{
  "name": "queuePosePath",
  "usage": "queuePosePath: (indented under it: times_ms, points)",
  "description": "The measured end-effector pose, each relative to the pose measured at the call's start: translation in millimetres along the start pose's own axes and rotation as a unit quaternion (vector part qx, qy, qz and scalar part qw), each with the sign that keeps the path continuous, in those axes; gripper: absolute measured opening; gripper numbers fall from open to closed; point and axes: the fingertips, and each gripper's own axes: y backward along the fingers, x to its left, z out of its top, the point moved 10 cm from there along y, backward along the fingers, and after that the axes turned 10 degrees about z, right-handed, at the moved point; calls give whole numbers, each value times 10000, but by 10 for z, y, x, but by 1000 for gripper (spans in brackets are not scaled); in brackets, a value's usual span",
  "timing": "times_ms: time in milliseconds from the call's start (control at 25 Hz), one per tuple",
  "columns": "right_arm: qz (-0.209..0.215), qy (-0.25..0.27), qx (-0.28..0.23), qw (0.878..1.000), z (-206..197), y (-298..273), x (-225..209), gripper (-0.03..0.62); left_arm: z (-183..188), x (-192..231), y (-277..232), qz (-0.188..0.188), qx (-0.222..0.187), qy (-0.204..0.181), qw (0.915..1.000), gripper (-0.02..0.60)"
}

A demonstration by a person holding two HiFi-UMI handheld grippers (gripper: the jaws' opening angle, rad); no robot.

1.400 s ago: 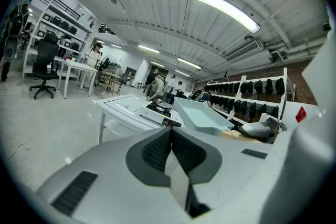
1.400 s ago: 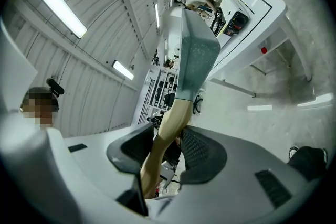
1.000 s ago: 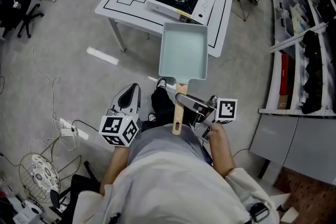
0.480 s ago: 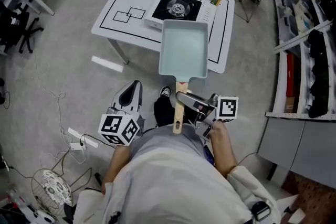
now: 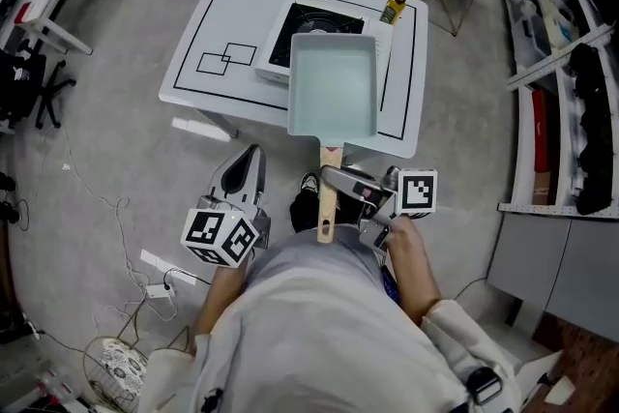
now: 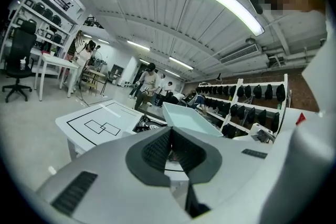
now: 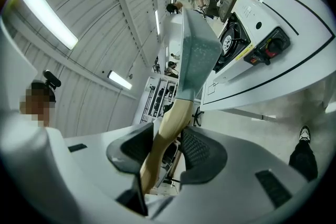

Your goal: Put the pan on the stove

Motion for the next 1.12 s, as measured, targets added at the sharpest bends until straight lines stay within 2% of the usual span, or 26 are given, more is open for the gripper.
queuePosePath:
  times_ms: [600,880,1120]
  points:
    - [94,152,-93,9998,776,-167,-236,166,314,69,-993,-151,28,-191,9997,6]
    - [92,116,-174,9997,986,-120,-296,167,311,-17,-1313,-265,133,-219,9993,6]
    - [125,229,-161,9995,1121,-124,-349,166,364,-23,-1429,-167,134,-345,9992,6]
